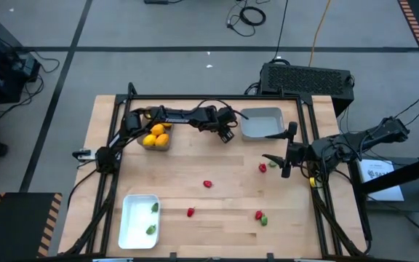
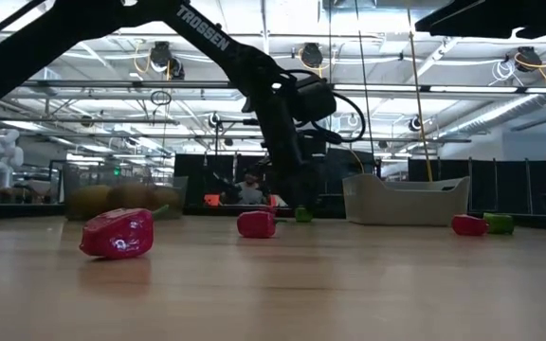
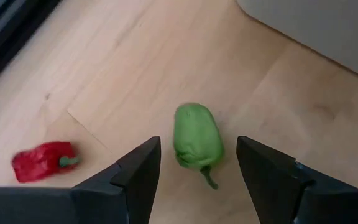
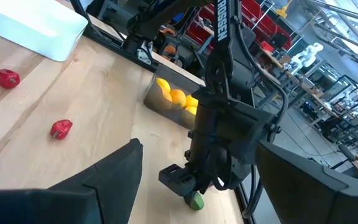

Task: Sort produce into baskets
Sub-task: Put the green bell pepper into the white bin

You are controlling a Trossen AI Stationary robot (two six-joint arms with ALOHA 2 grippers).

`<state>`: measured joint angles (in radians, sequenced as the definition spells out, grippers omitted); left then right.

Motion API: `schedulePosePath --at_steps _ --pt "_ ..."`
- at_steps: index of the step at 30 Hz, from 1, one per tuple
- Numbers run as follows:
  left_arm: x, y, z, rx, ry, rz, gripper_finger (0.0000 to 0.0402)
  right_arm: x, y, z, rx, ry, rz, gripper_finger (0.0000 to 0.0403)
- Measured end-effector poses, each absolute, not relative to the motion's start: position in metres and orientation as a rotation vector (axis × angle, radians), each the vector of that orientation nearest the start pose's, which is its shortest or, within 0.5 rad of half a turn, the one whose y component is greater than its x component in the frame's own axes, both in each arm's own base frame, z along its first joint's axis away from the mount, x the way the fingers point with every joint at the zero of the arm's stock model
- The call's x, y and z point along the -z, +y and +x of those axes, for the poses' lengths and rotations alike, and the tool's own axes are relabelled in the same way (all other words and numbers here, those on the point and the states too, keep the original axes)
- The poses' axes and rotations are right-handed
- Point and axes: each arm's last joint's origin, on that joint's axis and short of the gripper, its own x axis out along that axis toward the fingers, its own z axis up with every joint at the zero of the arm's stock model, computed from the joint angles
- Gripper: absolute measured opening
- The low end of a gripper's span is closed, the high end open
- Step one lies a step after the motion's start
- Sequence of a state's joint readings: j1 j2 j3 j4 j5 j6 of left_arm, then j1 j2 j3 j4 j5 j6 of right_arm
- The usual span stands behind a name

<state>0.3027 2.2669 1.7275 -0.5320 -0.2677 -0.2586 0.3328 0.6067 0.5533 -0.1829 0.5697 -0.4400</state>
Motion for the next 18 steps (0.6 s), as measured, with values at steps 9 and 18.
schedulePosePath --at_steps 9,18 --pt "-0.1477 0.1490 0.4522 -0.704 0.981 -0.336 0.0218 -0.2793 0.0312 0.1379 0.190 0.259 -0.505 0.0297" --pt "-0.1461 0.1455 0.4542 -0.775 0.942 -0.384 0.0218 -0.2798 0.0312 0.1380 0.187 0.258 -0.541 0.0297"
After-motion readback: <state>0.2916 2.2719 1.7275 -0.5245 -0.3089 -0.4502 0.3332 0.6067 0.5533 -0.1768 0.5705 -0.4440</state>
